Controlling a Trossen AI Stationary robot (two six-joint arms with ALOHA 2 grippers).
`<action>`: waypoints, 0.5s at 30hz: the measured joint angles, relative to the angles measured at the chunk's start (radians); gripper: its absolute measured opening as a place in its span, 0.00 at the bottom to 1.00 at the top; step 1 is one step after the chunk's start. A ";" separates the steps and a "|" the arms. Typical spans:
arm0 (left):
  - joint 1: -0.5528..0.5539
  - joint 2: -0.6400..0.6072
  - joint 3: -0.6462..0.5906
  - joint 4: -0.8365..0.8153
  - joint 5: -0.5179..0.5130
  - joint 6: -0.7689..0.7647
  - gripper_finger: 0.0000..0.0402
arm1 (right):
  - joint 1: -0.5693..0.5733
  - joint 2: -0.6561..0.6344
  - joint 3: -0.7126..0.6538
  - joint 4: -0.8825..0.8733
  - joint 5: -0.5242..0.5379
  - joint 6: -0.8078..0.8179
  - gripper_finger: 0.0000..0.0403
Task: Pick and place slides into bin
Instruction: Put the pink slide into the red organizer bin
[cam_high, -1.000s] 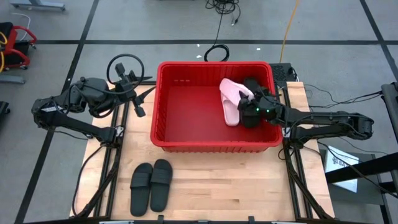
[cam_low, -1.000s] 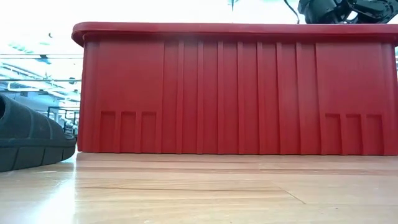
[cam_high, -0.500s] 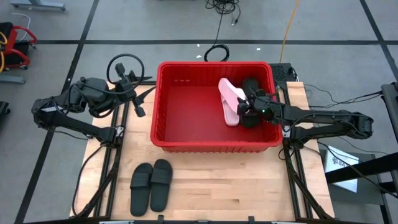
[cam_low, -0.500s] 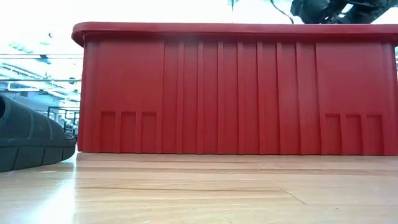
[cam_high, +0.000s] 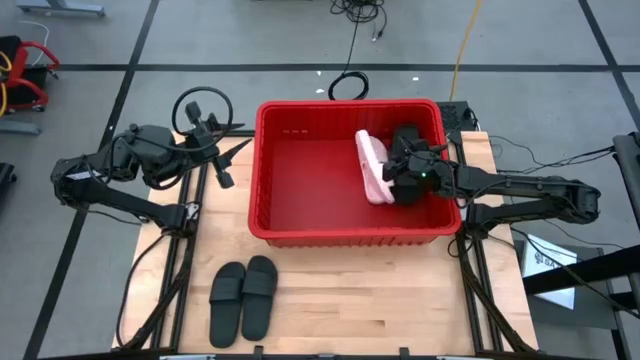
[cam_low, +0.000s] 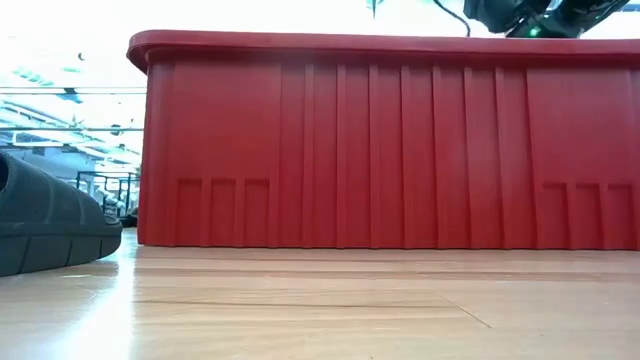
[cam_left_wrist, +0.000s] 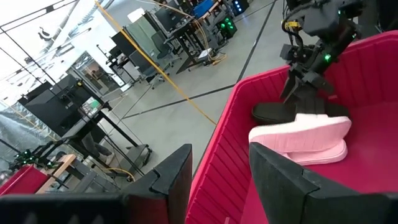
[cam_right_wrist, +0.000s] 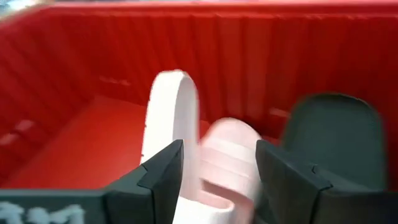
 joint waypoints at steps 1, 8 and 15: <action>0.000 0.000 0.000 0.000 0.000 0.000 0.42 | 0.002 0.000 0.000 0.022 -0.012 -0.007 0.47; 0.000 0.000 0.000 0.000 0.000 0.000 0.42 | 0.004 0.000 0.000 0.157 -0.164 -0.116 0.48; 0.000 0.000 0.000 0.000 0.000 -0.001 0.42 | -0.011 0.015 0.000 0.147 -0.296 -0.334 0.48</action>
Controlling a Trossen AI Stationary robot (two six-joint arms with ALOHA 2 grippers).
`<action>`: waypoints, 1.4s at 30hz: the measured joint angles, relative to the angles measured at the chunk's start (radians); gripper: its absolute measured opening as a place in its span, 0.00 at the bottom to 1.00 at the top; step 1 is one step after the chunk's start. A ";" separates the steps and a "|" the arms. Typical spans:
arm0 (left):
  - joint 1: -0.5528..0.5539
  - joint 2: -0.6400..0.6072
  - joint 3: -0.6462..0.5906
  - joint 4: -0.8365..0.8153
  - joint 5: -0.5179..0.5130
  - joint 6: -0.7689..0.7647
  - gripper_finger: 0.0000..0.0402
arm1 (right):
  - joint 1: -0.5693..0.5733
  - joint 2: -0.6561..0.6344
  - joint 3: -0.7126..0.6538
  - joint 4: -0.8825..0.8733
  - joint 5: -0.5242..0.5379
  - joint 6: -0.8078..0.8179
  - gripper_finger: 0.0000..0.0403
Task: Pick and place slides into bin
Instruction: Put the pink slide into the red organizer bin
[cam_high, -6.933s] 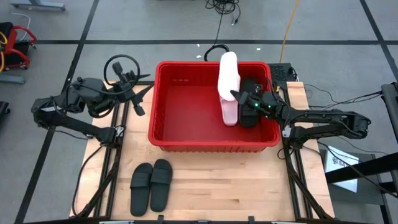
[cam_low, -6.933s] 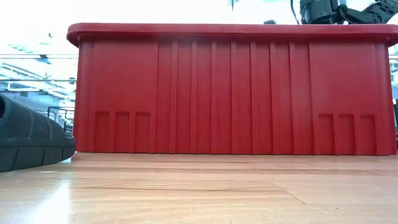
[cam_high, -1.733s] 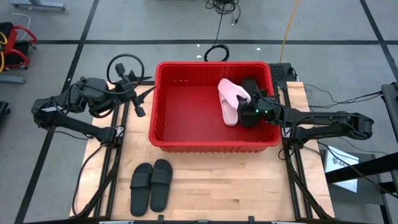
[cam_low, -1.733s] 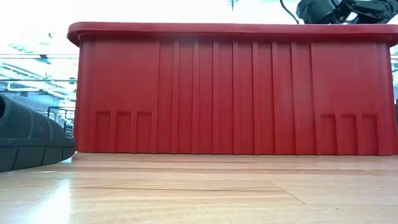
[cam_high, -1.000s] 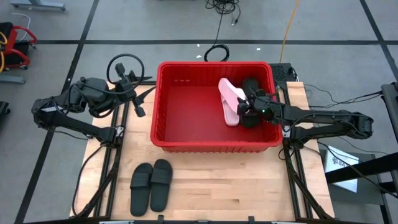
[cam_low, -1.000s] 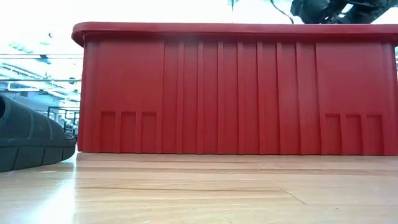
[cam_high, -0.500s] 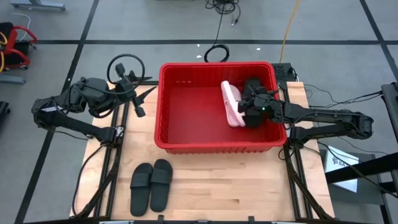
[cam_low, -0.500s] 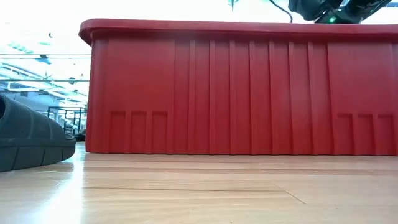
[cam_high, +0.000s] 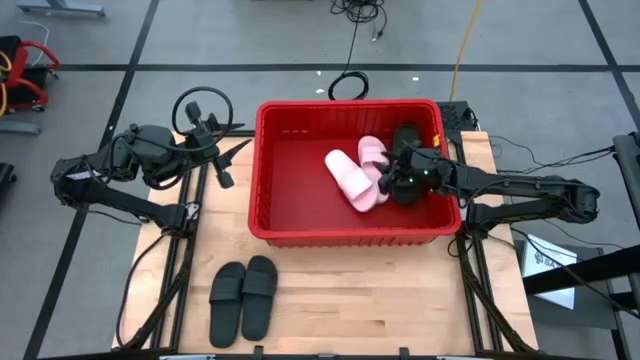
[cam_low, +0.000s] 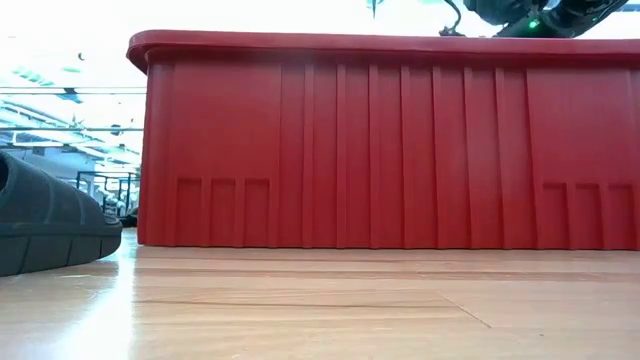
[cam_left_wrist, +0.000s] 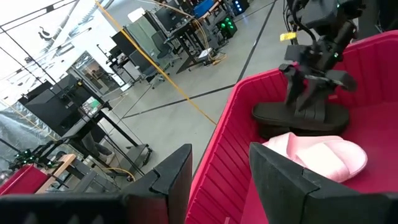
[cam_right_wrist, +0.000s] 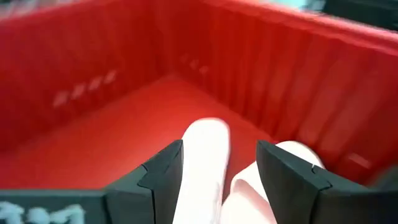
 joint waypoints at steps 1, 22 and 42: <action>0.000 0.000 0.000 0.000 0.000 0.000 0.42 | -0.008 0.005 0.000 -0.008 -0.040 -0.051 0.48; 0.000 0.000 0.000 -0.031 -0.080 -0.046 0.42 | -0.064 0.130 -0.001 -0.127 -0.228 -0.907 0.47; 0.000 0.000 0.000 -0.040 -0.080 -0.035 0.42 | -0.033 0.410 0.000 0.082 -0.256 -1.031 0.47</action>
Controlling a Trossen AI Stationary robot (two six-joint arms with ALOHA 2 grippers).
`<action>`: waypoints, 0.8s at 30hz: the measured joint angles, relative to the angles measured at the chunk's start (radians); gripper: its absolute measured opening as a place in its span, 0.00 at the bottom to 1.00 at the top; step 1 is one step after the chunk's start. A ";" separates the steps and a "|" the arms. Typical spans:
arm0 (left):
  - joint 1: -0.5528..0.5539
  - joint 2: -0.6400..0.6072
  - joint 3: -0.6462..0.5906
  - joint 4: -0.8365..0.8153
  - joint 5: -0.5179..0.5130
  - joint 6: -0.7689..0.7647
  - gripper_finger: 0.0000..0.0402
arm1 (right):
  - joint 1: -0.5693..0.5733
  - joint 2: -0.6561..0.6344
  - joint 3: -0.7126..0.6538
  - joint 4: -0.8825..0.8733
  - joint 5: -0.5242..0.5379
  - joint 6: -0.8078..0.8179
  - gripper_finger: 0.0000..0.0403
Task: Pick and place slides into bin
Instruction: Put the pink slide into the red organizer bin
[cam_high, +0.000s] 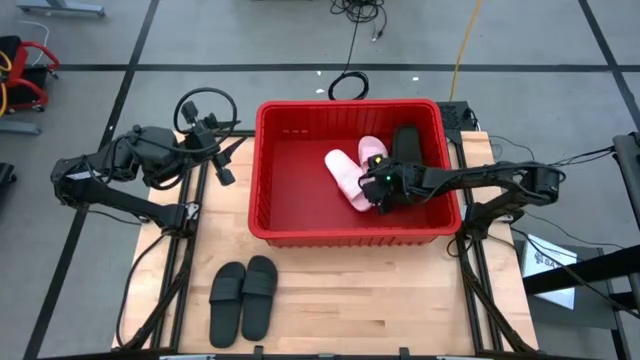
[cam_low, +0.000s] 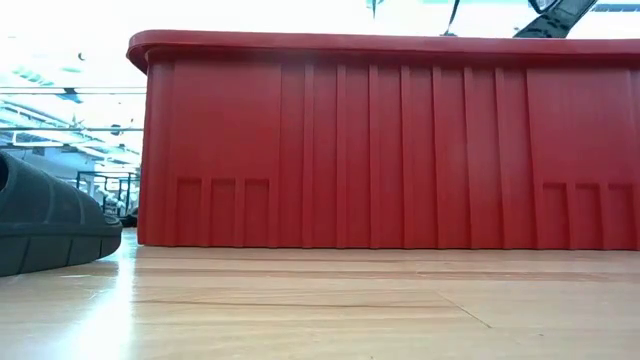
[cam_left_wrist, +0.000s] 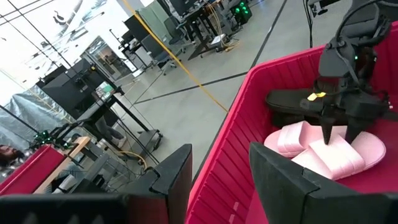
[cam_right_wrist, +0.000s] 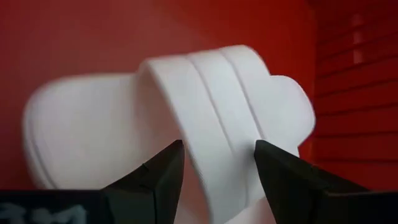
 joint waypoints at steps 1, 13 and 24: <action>0.000 0.000 0.000 -0.003 0.000 0.000 0.42 | 0.002 0.012 0.000 0.009 0.016 -0.022 0.47; 0.000 0.000 0.000 -0.005 0.000 0.002 0.42 | 0.006 0.069 0.001 0.095 0.068 -0.023 0.31; 0.000 0.000 0.000 -0.004 0.000 0.009 0.42 | 0.018 0.066 0.000 0.114 0.142 0.005 0.03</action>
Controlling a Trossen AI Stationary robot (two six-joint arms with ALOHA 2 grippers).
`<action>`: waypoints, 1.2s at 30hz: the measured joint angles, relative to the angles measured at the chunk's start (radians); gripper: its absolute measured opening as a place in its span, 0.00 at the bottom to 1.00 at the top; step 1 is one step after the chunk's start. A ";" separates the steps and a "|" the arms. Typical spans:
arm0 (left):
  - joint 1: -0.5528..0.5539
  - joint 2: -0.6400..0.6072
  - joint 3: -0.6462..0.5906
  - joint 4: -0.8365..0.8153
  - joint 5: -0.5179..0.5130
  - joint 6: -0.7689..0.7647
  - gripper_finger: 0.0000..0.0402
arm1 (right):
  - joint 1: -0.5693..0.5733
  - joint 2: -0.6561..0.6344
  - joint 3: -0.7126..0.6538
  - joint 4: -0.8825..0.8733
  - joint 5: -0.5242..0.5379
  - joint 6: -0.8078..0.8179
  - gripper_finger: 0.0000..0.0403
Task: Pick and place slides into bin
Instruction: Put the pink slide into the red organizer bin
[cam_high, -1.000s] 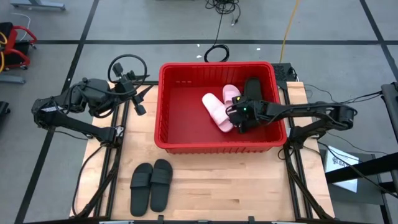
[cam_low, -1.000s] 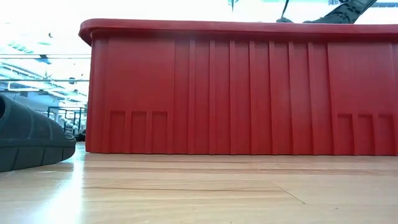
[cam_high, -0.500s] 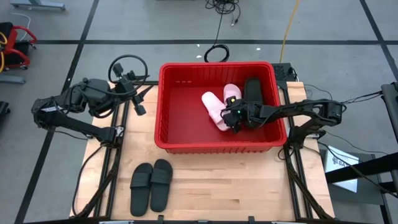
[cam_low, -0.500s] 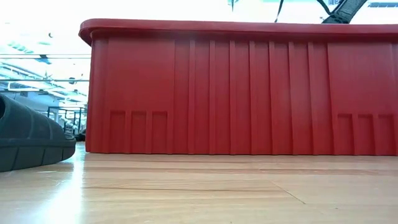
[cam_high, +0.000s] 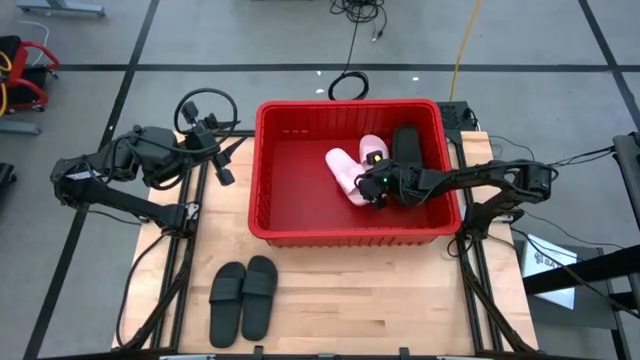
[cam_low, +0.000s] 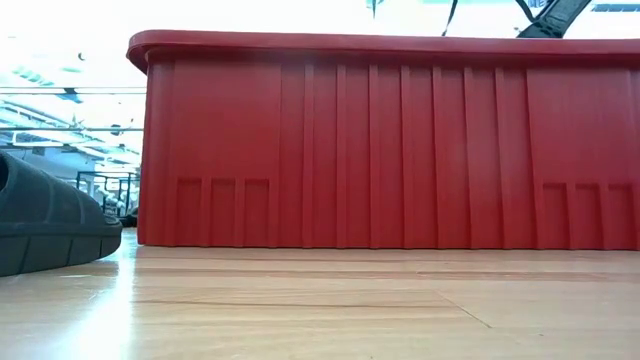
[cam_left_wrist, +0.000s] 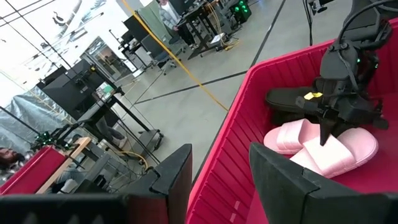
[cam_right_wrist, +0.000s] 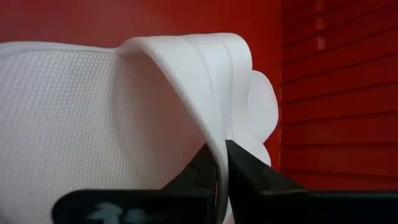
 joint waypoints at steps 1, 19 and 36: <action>0.000 0.000 0.000 0.000 0.000 0.000 0.42 | 0.001 -0.006 -0.001 0.002 0.000 0.006 0.02; 0.000 0.000 0.000 0.000 0.000 -0.007 0.42 | 0.040 -0.224 -0.003 0.010 0.196 0.007 0.00; 0.000 0.000 0.000 0.000 0.000 -0.001 0.42 | 0.117 -0.164 -0.002 -0.068 0.554 0.134 0.00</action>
